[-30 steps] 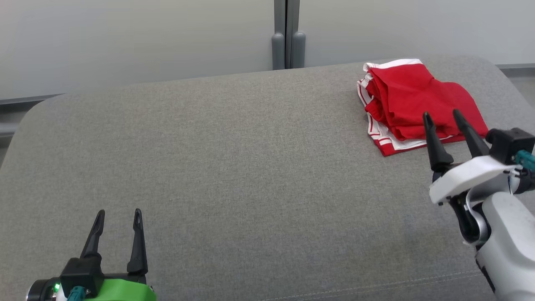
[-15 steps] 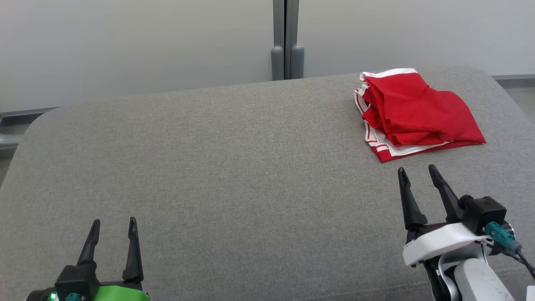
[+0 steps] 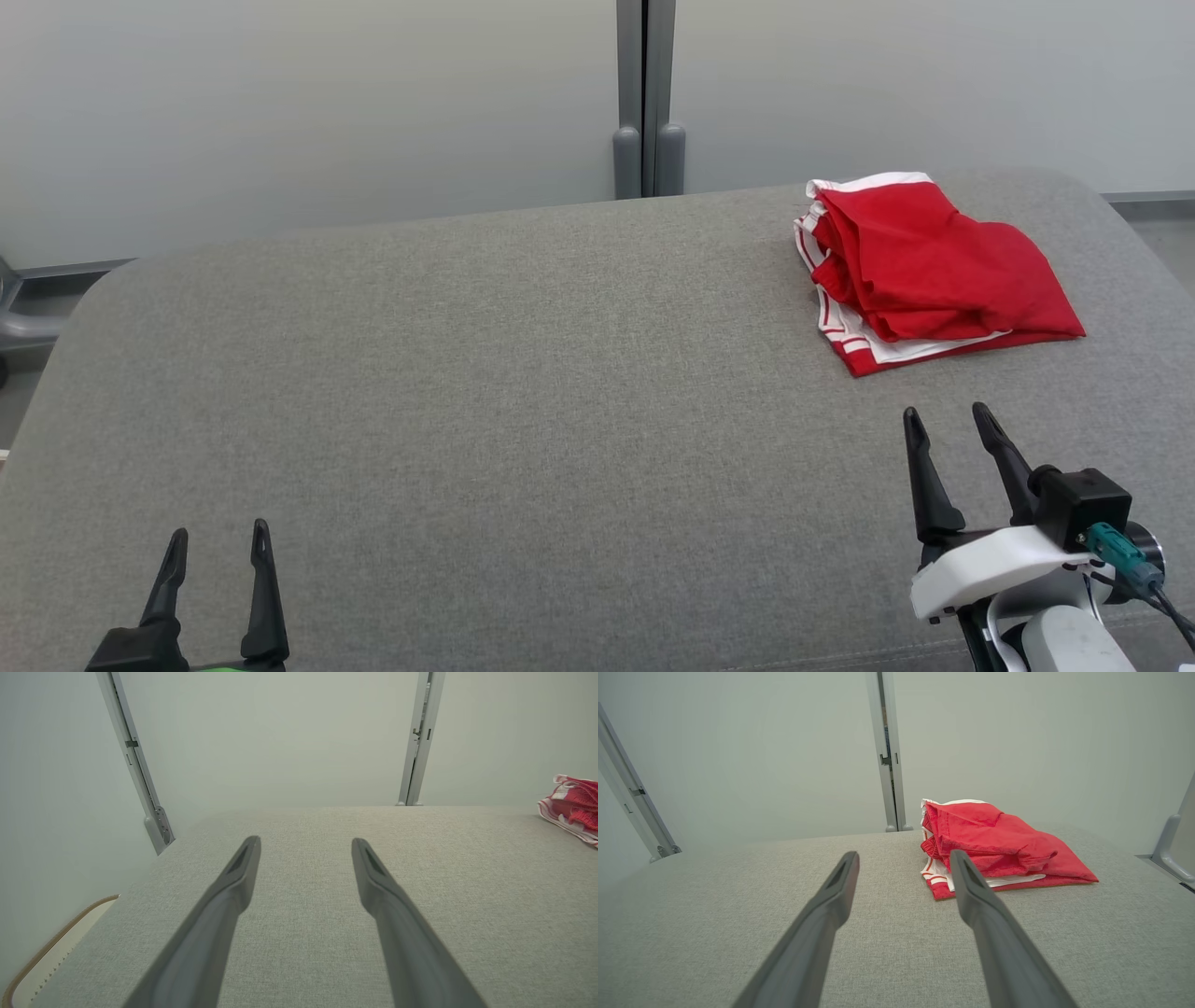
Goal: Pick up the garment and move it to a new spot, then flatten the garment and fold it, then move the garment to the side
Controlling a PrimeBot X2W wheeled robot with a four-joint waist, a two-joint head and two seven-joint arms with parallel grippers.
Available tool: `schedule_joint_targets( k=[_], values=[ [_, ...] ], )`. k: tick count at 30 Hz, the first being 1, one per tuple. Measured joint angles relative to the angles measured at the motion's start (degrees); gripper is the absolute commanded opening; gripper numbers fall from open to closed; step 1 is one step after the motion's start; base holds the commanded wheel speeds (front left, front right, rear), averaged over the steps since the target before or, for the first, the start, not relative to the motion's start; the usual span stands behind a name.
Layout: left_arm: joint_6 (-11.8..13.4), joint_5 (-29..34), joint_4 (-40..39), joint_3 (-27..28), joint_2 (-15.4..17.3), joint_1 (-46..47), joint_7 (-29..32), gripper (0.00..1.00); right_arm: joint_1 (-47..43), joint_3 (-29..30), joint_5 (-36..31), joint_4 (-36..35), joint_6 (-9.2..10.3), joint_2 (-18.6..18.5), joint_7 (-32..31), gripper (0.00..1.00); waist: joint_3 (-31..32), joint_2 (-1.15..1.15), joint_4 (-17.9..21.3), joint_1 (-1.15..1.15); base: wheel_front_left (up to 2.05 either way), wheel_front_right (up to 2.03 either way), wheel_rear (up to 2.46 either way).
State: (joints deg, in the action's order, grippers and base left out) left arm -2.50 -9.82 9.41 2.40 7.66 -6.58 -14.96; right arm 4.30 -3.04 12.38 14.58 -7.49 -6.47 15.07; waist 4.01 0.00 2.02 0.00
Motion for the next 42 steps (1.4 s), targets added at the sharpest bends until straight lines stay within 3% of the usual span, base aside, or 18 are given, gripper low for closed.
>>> schedule_joint_targets(
  k=[24, 25, 31, 42],
  values=[
    [-0.11, -1.09, -1.01, 0.69, -0.52, -0.96, 0.00, 1.00, -0.15, -1.54, 1.14, 0.62, 0.00, -0.69, 0.00, 1.00, -0.11, 0.00, 0.58, 0.00, 0.00, 0.00, 0.00],
    [-0.09, -1.13, -0.94, 0.71, -0.60, -0.98, 0.01, 0.00, -0.25, -1.56, 1.14, 0.75, 0.00, -0.65, 0.00, 0.00, -0.14, 0.00, 0.56, 0.00, 0.00, 0.00, 0.00],
    [-0.09, -1.56, 2.35, 0.49, -1.92, -1.37, 0.42, 0.00, -2.90, -1.60, 1.48, 3.70, 0.00, 0.42, -0.47, 0.00, -0.18, 0.00, 0.55, 0.00, 0.00, 0.00, 0.00],
    [-0.54, -13.18, 2.68, -0.30, -2.46, -0.95, 1.80, 0.00, -2.20, 1.23, 12.33, 4.19, 0.00, 0.79, -5.36, 0.00, -0.58, 0.00, 0.31, 0.00, 0.00, 0.00, 0.00]
  ],
)
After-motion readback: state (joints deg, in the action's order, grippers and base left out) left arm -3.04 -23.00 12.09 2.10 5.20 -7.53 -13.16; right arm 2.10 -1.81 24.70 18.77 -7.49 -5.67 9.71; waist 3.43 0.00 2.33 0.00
